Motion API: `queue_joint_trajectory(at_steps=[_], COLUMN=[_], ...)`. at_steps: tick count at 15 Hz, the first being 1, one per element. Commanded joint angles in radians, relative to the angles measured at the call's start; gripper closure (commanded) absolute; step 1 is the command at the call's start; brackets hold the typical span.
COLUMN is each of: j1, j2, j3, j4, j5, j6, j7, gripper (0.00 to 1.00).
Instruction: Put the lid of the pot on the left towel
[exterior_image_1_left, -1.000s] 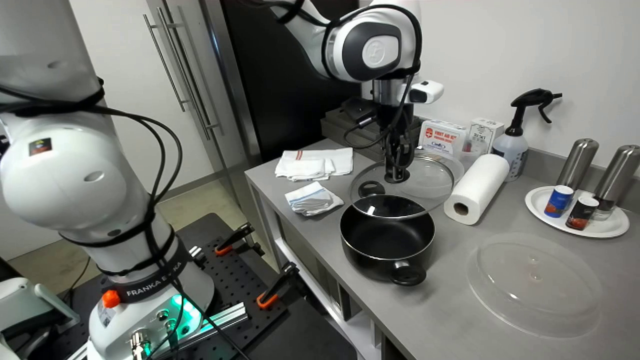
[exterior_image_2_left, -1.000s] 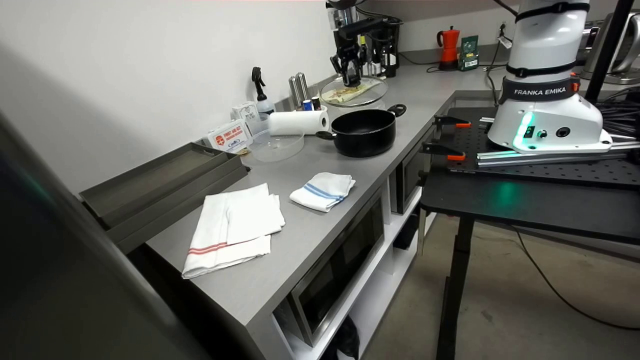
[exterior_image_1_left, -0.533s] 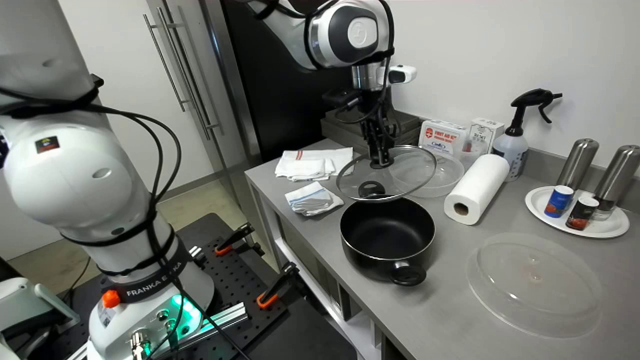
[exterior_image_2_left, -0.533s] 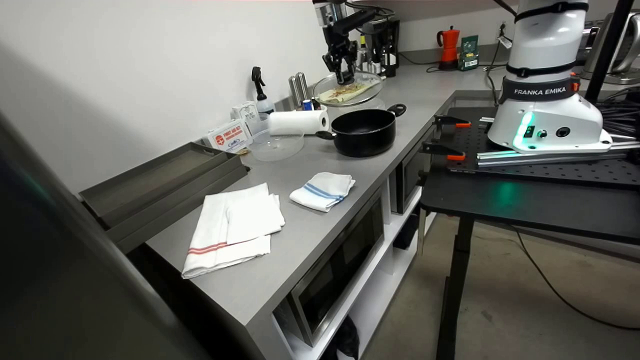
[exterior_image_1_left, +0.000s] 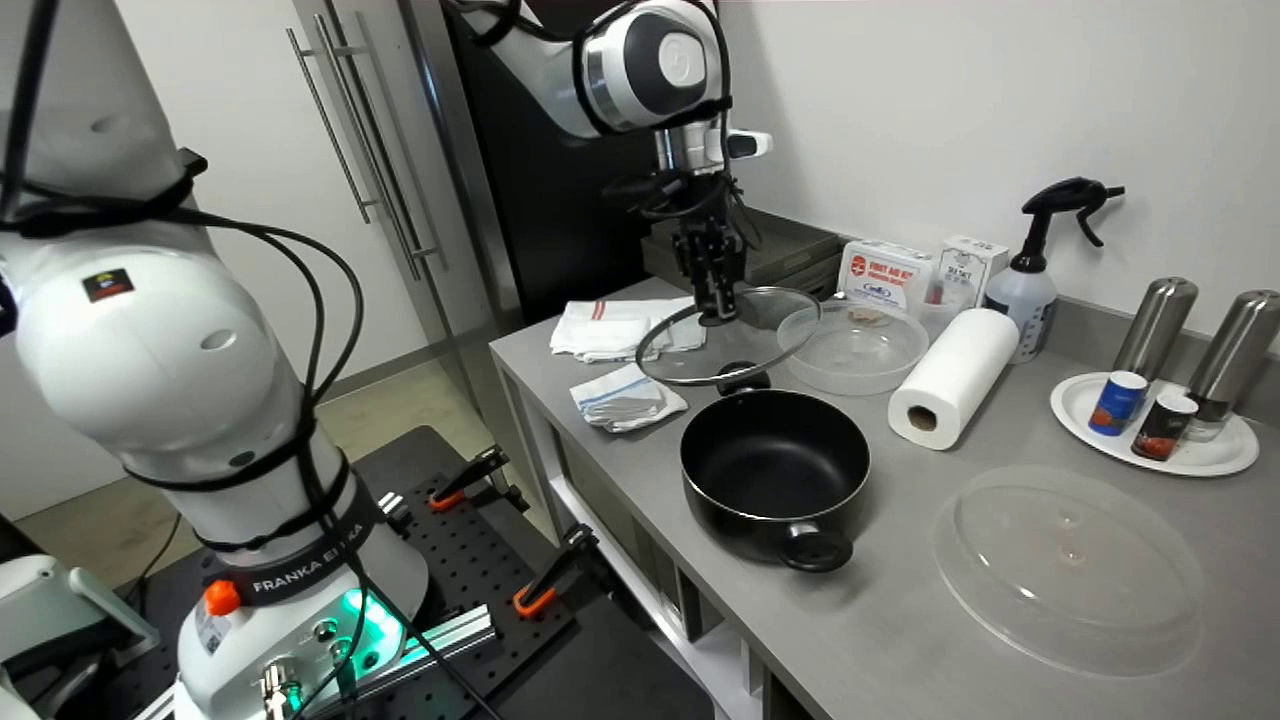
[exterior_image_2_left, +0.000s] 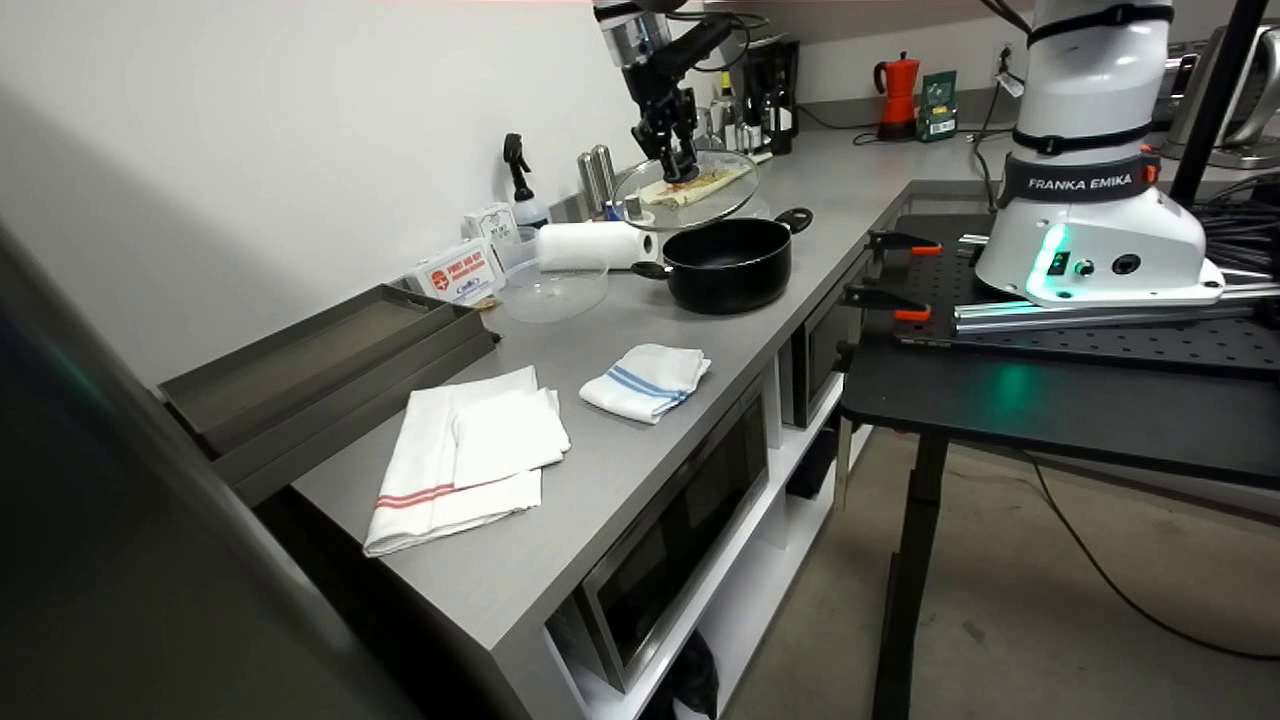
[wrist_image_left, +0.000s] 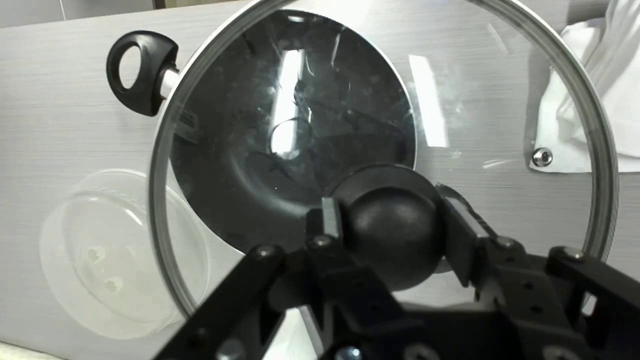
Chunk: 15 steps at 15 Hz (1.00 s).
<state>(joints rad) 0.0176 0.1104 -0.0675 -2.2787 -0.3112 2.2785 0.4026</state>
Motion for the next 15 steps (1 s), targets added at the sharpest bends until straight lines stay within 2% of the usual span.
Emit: queue_joint_trajectory(at_steps=[1,9,15], j1=[0.029,0.088,0.147], j2=[-0.005,0.076,0.160], j3=[0.032,0.096,0.119], j4=[0.025,0.088,0.157], j5=[-0.039,-0.038,-0.044], j6=[-0.053,-0.073,-0.097], j7=[0.004,-0.033,-0.053], gripper=[0.74,0.74,0.74])
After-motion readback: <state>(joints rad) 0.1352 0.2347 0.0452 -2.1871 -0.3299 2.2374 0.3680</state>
